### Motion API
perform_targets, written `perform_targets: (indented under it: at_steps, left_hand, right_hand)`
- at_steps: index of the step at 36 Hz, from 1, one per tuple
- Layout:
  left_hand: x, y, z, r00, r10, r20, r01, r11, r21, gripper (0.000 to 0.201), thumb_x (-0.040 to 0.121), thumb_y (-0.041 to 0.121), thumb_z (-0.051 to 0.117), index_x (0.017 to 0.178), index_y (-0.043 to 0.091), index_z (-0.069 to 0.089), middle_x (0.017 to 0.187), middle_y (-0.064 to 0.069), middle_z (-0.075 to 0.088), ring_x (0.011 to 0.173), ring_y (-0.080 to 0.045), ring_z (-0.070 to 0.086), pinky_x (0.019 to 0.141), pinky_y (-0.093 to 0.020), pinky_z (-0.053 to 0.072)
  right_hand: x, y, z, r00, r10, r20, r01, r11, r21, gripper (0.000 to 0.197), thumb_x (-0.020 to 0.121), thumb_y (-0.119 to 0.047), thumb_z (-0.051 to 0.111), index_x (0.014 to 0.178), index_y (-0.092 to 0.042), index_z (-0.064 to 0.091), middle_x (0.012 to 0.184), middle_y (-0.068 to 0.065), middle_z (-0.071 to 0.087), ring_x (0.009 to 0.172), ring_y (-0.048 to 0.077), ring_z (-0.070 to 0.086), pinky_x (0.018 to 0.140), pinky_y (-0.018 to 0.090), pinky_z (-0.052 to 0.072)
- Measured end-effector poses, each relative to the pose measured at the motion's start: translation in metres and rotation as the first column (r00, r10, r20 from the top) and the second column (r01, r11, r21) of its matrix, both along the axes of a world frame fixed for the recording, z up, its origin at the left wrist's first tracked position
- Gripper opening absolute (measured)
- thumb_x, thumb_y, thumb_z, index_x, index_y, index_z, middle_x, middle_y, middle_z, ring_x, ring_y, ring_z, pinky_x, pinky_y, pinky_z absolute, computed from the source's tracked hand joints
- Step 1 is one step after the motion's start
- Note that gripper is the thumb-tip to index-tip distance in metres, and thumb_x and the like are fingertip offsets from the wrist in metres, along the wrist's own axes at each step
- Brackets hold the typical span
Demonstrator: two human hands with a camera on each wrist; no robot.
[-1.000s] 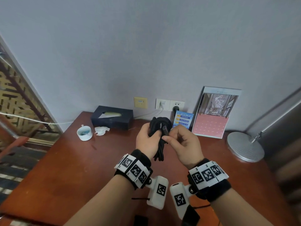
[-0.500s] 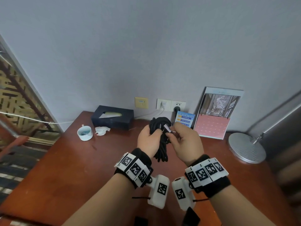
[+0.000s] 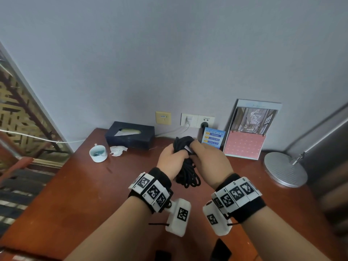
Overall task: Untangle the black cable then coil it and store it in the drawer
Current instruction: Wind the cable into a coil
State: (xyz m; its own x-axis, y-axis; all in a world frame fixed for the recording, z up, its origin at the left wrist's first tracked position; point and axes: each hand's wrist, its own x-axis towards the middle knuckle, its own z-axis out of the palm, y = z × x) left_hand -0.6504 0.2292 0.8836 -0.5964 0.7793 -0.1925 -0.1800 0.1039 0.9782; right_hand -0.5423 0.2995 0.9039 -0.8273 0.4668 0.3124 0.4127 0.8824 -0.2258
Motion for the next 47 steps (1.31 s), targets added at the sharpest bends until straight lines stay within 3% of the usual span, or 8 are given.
perform_targets:
  at_steps: [9, 14, 21, 25, 30, 33, 36, 47]
  left_hand:
    - [0.004, 0.0, 0.0, 0.997, 0.074, -0.037, -0.074, 0.997, -0.008, 0.035, 0.059, 0.023, 0.057, 0.09, 0.011, 0.068, 0.096, -0.018, 0.07, 0.098, -0.037, 0.065, 0.092, -0.056, 0.051]
    - [0.006, -0.001, 0.006, 0.993, 0.081, -0.084, -0.08, 0.997, 0.016, 0.03, 0.061, 0.023, 0.057, 0.087, 0.012, 0.069, 0.092, -0.013, 0.071, 0.089, -0.027, 0.067, 0.088, -0.048, 0.053]
    - [0.004, -0.007, -0.002, 0.982, 0.123, -0.143, -0.124, 0.992, 0.004, 0.024, 0.082, 0.033, 0.057, 0.086, 0.011, 0.068, 0.088, -0.01, 0.071, 0.088, -0.026, 0.068, 0.082, -0.043, 0.053]
    - [-0.007, -0.009, 0.0, 0.99, 0.126, -0.064, -0.128, 0.992, -0.017, 0.023, 0.09, 0.03, 0.059, 0.087, 0.012, 0.071, 0.087, -0.011, 0.073, 0.091, -0.031, 0.069, 0.085, -0.045, 0.053]
    - [-0.006, -0.013, 0.009, 0.988, 0.062, 0.14, -0.071, 0.996, 0.057, 0.026, 0.096, 0.027, 0.057, 0.106, 0.005, 0.068, 0.098, -0.018, 0.072, 0.091, -0.034, 0.07, 0.078, -0.041, 0.056]
    - [-0.004, -0.013, 0.013, 0.969, 0.0, 0.247, -0.024, 0.995, 0.096, 0.023, 0.097, 0.024, 0.055, 0.108, 0.008, 0.067, 0.098, -0.017, 0.073, 0.089, -0.031, 0.071, 0.077, -0.04, 0.057]
    - [0.0, -0.009, 0.014, 0.971, -0.034, 0.236, 0.013, 0.996, 0.089, 0.02, 0.096, 0.022, 0.055, 0.108, 0.013, 0.069, 0.102, -0.018, 0.072, 0.095, -0.034, 0.07, 0.087, -0.049, 0.056]
    - [0.003, -0.013, 0.01, 0.99, -0.045, 0.13, 0.033, 0.995, 0.094, 0.034, 0.079, 0.018, 0.055, 0.111, 0.026, 0.064, 0.106, -0.011, 0.072, 0.099, -0.028, 0.07, 0.09, -0.05, 0.054]
  right_hand:
    - [0.001, -0.004, -0.003, 0.999, -0.034, -0.015, 0.035, 0.998, 0.056, 0.014, 0.079, -0.01, 0.062, 0.093, -0.01, 0.062, 0.074, 0.01, 0.055, 0.056, 0.031, 0.053, 0.043, 0.029, 0.034]
    - [0.0, -0.006, -0.002, 0.998, -0.053, -0.028, 0.055, 0.997, 0.057, 0.016, 0.075, -0.006, 0.066, 0.084, -0.011, 0.054, 0.067, 0.008, 0.05, 0.047, 0.029, 0.047, 0.038, 0.028, 0.031]
    - [-0.003, -0.002, 0.01, 0.992, 0.067, 0.104, -0.072, 0.996, 0.052, 0.015, 0.095, -0.016, 0.043, 0.106, -0.011, 0.053, 0.091, 0.007, 0.053, 0.083, 0.029, 0.054, 0.065, 0.034, 0.04]
    - [0.002, 0.005, 0.003, 0.974, 0.22, -0.052, -0.223, 0.973, -0.058, 0.03, 0.094, -0.02, 0.05, 0.122, -0.014, 0.056, 0.107, 0.008, 0.059, 0.099, 0.024, 0.056, 0.084, 0.039, 0.048]
    - [0.008, 0.0, -0.002, 0.882, -0.052, -0.468, -0.206, 0.851, -0.484, 0.033, 0.084, -0.031, 0.065, 0.11, -0.023, 0.047, 0.096, -0.004, 0.055, 0.086, 0.01, 0.055, 0.078, 0.033, 0.051]
    - [0.006, -0.004, -0.003, 0.896, -0.115, -0.428, -0.202, 0.754, -0.625, 0.057, 0.088, -0.042, 0.057, 0.138, -0.027, 0.035, 0.125, -0.01, 0.048, 0.112, 0.0, 0.049, 0.098, 0.025, 0.043]
    - [0.002, -0.011, -0.001, 0.894, -0.017, -0.447, -0.305, 0.707, -0.638, 0.04, 0.095, -0.032, 0.043, 0.134, -0.025, 0.04, 0.127, -0.009, 0.052, 0.117, -0.006, 0.048, 0.1, 0.014, 0.037]
    - [0.002, -0.019, -0.007, 0.866, -0.231, -0.444, -0.204, 0.646, -0.735, 0.031, 0.09, -0.032, 0.055, 0.116, -0.019, 0.047, 0.108, 0.003, 0.063, 0.1, 0.015, 0.063, 0.091, 0.04, 0.051]
